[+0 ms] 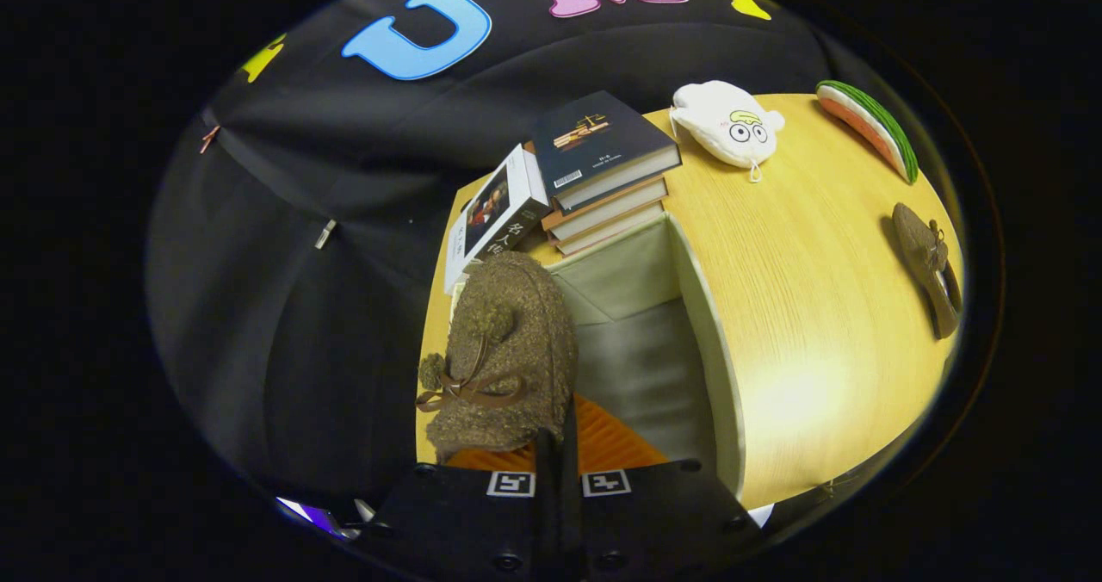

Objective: Open the storage box then place both shoes into the box .Put the left shoe in first, then the right shoe, with the right side of both shoes facing outward in a uniform manner.

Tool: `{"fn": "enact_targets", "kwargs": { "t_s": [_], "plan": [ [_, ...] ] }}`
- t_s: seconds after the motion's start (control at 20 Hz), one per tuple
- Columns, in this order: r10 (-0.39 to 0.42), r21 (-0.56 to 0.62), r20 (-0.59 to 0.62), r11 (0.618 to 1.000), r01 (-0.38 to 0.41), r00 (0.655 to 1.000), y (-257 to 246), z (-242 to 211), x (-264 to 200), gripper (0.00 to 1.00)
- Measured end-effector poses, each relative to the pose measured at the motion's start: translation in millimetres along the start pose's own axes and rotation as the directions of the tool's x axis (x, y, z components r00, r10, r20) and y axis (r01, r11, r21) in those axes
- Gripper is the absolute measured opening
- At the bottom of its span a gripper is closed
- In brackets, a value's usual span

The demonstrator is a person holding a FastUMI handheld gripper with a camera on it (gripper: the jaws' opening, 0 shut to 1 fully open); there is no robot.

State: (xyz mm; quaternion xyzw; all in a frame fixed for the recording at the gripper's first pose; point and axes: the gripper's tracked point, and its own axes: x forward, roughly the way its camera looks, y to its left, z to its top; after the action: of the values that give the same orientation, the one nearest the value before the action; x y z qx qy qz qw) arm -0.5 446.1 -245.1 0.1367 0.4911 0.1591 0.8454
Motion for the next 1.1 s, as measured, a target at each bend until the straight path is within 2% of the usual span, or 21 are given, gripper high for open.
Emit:
{"fn": "enact_targets", "kwargs": {
  "t_s": [0.1,0.2,0.25,0.35,0.4,0.65,0.8,0.9,1.1],
  "plan": [
    [0.009,-0.006,-0.019,1.000,-0.009,1.000,5,-5,8,0.07],
    [0.025,-0.010,-0.059,1.000,-0.025,0.998,10,-13,13,0.13],
    [0.040,-0.009,-0.087,0.999,-0.041,0.995,15,-18,12,0.29],
    [0.102,-0.010,-0.100,0.995,-0.104,0.990,33,-21,19,0.77],
    [0.123,-0.018,-0.093,0.992,-0.126,0.988,35,-12,-3,1.00],
    [0.194,-0.093,-0.010,0.977,-0.194,0.981,31,21,-53,0.98],
    [0.204,-0.173,0.083,0.967,-0.188,0.975,0,50,-93,0.98],
    [0.183,-0.231,0.129,0.961,-0.150,0.974,-34,65,-115,0.98],
    [0.082,-0.286,0.196,0.958,-0.023,0.977,-122,90,-151,0.98]
  ]
}}
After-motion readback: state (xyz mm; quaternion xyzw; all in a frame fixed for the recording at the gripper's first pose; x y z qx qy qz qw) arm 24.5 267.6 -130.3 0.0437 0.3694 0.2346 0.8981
